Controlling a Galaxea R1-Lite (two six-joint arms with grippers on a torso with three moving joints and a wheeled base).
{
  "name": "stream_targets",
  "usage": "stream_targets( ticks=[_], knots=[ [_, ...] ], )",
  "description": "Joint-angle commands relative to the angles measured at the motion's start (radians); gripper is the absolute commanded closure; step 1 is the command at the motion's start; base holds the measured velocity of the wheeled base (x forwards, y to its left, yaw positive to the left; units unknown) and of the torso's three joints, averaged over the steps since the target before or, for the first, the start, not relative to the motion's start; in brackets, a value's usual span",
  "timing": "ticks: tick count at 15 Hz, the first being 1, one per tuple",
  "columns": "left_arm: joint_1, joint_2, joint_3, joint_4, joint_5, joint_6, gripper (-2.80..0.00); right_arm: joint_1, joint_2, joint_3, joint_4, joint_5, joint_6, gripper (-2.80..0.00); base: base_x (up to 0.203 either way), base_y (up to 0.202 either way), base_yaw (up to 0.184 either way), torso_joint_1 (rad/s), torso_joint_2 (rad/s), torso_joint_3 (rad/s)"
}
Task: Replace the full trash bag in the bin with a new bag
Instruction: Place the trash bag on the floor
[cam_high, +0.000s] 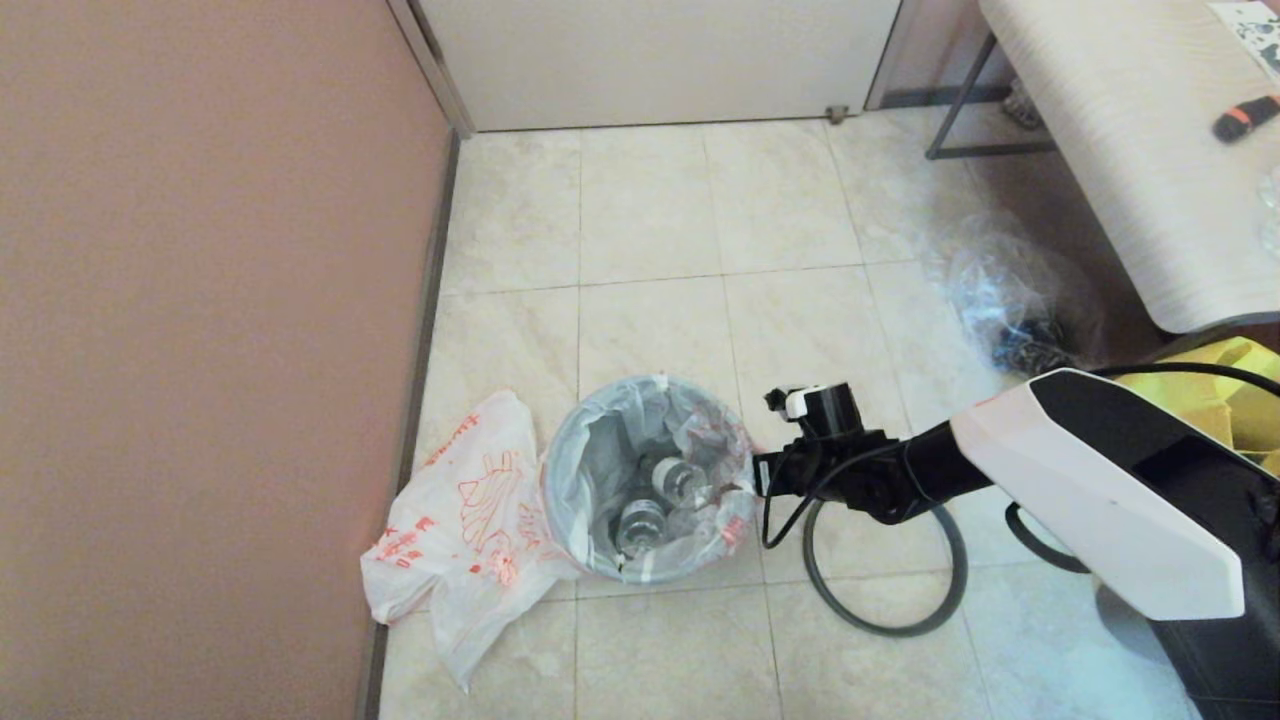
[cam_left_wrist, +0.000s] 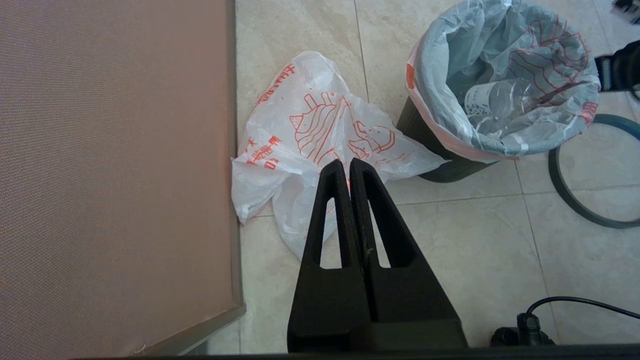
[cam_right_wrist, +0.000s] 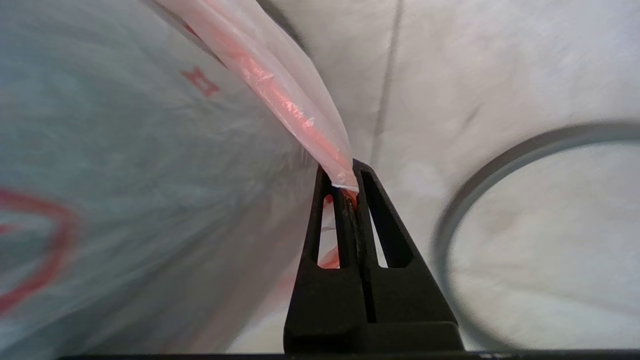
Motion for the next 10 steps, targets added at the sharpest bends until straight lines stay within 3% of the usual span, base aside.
stream_targets(
  ticks=[1, 7, 10],
  knots=[
    [0.000, 0.001, 0.000, 0.000, 0.001, -0.001, 0.00, 0.000, -0.046, 0.001, 0.025, 0.040, 0.044, 0.00, 0.000, 0.000, 0.000, 0.000, 0.00, 0.000],
    [0.000, 0.001, 0.000, 0.000, 0.000, -0.001, 0.00, -0.025, -0.134, 0.021, 0.080, 0.230, 0.293, 0.00, 0.000, 0.000, 0.000, 0.000, 0.00, 0.000],
    [0.000, 0.001, 0.000, 0.000, 0.000, -0.001, 0.00, -0.053, -0.159, 0.025, 0.071, 0.241, 0.352, 0.00, 0.000, 0.000, 0.000, 0.000, 0.00, 0.000]
  ],
)
